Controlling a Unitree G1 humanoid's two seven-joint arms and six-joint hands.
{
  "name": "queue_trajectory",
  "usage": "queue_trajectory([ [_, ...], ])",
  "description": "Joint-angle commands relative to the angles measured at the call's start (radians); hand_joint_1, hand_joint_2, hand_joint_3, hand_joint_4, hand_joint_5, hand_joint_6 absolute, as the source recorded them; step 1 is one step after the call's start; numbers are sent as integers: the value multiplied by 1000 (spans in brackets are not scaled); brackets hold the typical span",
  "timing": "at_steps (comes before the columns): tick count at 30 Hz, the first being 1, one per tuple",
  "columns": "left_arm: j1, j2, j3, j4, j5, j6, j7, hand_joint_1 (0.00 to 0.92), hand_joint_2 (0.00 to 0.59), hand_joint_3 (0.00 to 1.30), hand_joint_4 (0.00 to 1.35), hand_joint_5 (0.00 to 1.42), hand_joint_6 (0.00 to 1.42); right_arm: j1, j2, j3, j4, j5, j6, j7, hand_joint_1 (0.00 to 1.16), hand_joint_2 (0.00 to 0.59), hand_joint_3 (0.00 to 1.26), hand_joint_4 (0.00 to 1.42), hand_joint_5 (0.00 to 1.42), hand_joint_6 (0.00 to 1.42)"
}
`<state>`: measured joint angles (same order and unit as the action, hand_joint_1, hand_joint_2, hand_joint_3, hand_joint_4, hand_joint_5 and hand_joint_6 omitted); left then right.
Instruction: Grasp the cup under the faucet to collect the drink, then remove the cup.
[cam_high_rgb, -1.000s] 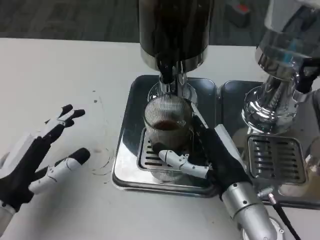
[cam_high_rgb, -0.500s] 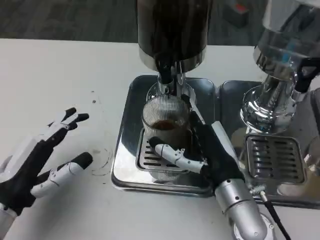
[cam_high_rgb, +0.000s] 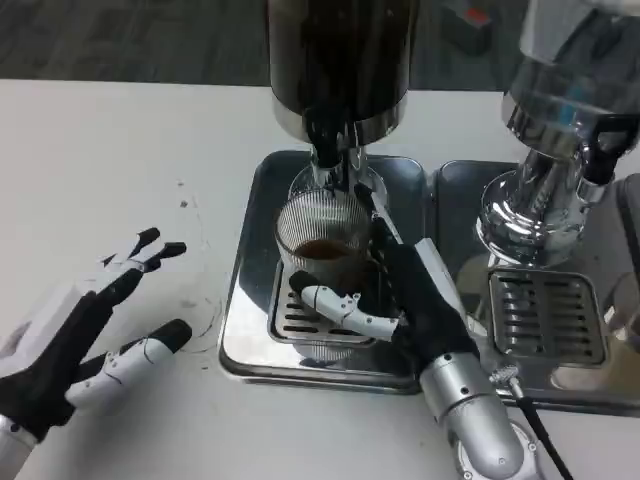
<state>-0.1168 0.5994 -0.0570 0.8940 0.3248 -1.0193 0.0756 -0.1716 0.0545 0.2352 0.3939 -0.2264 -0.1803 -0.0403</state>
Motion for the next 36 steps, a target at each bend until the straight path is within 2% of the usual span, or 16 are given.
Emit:
queue_trajectory([
  [1,16,1,9,-14,7,11,13,0,125,177,0,130,0,2,15,15,27,7,7,18,879,214,0,0,1,81],
  [8,26,0,15,-27,4,16,16,0,124,185,0,131,0,6,20,11,33,8,15,11,906,210,0,2,43,128],
  [17,36,2,19,-40,0,22,14,0,122,187,0,132,0,11,30,4,39,18,-3,-20,942,224,0,88,124,215],
  [26,43,3,23,-52,-1,26,14,0,122,187,0,132,0,17,38,0,38,23,-9,-71,954,245,153,170,204,296],
  [36,52,0,33,-58,-4,28,14,0,122,195,0,133,0,10,47,-7,54,39,-11,-97,967,261,279,277,305,398],
])
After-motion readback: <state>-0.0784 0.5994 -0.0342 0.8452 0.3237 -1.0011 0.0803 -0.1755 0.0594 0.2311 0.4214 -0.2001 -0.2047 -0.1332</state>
